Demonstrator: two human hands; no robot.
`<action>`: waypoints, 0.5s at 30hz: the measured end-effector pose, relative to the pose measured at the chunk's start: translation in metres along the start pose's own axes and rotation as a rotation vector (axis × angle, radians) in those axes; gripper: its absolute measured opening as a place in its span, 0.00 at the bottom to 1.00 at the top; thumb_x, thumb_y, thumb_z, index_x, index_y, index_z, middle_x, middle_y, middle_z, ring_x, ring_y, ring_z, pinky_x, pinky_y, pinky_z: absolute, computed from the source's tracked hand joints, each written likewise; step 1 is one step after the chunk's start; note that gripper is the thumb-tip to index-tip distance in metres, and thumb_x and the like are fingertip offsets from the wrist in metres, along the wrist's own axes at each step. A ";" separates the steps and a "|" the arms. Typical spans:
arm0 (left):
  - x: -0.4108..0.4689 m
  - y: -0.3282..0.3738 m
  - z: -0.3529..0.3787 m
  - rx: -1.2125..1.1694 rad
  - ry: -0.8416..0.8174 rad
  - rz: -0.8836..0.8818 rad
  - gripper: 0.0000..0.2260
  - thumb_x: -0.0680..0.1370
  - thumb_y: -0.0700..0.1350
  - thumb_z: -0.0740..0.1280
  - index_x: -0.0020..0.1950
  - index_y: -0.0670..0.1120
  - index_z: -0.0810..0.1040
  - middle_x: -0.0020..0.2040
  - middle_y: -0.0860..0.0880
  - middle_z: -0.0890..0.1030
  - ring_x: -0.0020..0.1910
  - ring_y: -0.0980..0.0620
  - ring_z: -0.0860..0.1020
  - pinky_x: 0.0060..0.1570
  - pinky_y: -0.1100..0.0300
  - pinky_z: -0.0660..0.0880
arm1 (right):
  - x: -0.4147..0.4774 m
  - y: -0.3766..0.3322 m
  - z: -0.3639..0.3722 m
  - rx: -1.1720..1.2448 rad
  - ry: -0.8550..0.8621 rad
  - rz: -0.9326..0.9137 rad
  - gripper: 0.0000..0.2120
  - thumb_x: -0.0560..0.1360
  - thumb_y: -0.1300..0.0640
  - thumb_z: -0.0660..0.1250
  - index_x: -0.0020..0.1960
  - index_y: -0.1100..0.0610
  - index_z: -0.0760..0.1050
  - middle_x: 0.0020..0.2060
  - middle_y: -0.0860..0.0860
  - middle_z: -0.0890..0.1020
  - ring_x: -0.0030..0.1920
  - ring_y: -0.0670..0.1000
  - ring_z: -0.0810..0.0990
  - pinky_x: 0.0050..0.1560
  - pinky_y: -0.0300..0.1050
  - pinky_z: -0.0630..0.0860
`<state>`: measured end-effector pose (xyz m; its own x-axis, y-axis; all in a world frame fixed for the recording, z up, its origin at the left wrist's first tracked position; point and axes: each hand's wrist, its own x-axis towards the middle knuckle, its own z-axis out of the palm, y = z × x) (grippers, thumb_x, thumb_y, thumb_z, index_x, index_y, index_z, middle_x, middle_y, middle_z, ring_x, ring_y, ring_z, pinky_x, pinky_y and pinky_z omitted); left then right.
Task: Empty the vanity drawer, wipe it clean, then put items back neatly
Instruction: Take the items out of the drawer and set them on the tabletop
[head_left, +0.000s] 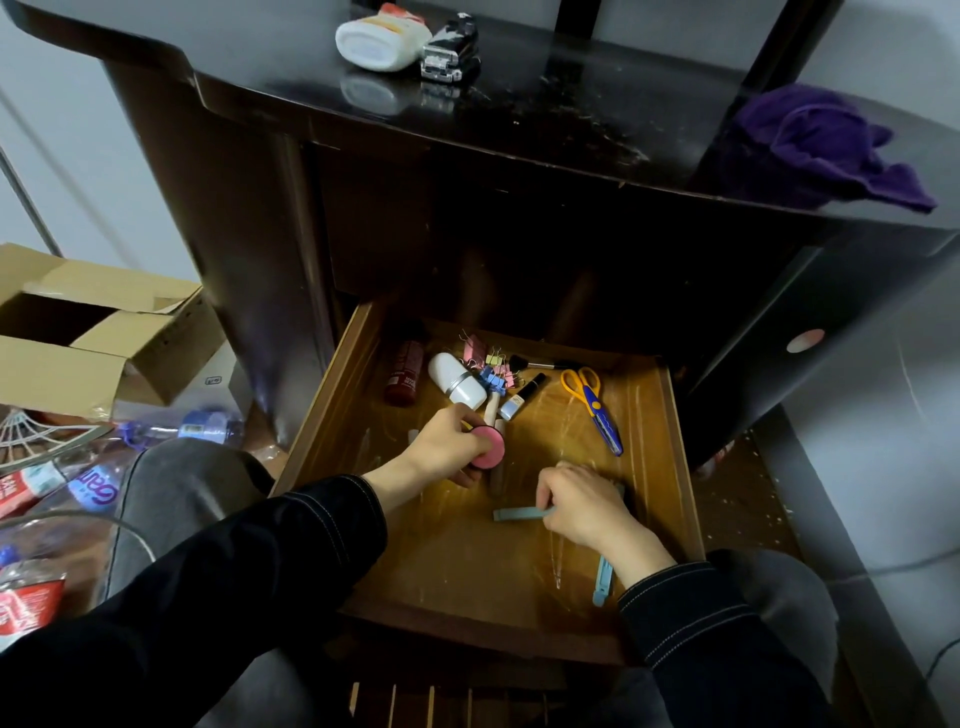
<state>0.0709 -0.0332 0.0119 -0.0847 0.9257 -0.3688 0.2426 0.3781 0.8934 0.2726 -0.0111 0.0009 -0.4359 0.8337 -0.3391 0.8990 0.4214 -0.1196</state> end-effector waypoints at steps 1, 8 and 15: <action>-0.001 0.001 0.000 -0.001 -0.001 0.004 0.11 0.80 0.37 0.64 0.62 0.41 0.70 0.45 0.39 0.80 0.34 0.44 0.80 0.28 0.57 0.79 | 0.000 -0.001 0.000 0.002 0.009 0.009 0.12 0.77 0.60 0.71 0.58 0.50 0.77 0.58 0.48 0.77 0.57 0.50 0.77 0.55 0.46 0.77; 0.000 0.001 -0.002 0.006 0.038 0.048 0.09 0.80 0.40 0.66 0.60 0.43 0.71 0.45 0.41 0.80 0.36 0.44 0.83 0.30 0.56 0.81 | 0.004 0.002 0.004 -0.007 0.001 0.008 0.11 0.77 0.58 0.71 0.57 0.50 0.77 0.59 0.48 0.75 0.60 0.51 0.75 0.56 0.46 0.76; 0.001 0.005 -0.010 0.036 0.203 0.212 0.11 0.77 0.38 0.67 0.57 0.47 0.74 0.51 0.44 0.80 0.38 0.45 0.84 0.29 0.61 0.78 | 0.004 0.001 0.000 0.427 0.209 0.084 0.08 0.76 0.51 0.71 0.51 0.45 0.73 0.43 0.43 0.80 0.40 0.44 0.81 0.39 0.44 0.81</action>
<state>0.0619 -0.0301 0.0181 -0.2192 0.9691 -0.1129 0.3098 0.1789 0.9338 0.2721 -0.0074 -0.0006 -0.3212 0.9308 -0.1746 0.8495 0.2017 -0.4875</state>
